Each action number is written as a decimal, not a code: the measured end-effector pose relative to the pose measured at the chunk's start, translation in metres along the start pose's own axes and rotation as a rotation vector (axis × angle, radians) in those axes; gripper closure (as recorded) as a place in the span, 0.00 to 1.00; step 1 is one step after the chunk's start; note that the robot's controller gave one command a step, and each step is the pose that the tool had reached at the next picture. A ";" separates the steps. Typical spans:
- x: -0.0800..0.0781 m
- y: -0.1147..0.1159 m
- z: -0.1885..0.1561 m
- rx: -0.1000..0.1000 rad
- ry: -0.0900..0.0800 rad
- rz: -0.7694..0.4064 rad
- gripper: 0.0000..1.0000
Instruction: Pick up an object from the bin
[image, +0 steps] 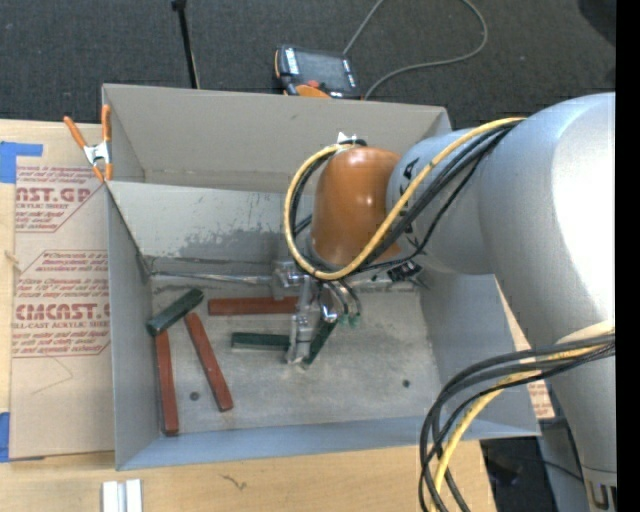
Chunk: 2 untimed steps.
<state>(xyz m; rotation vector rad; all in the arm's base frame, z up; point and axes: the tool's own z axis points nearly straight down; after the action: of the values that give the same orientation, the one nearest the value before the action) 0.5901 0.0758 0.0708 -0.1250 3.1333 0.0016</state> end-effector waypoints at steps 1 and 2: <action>-0.003 0.029 0.000 -0.001 0.001 0.048 0.00; -0.005 0.029 -0.003 -0.002 0.000 0.049 1.00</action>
Offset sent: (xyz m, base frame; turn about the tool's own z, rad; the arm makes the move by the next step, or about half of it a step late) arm 0.0002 0.0272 -0.0008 0.0501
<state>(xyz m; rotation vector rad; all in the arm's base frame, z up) 0.5925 0.1046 0.0735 -0.0482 3.1353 0.0048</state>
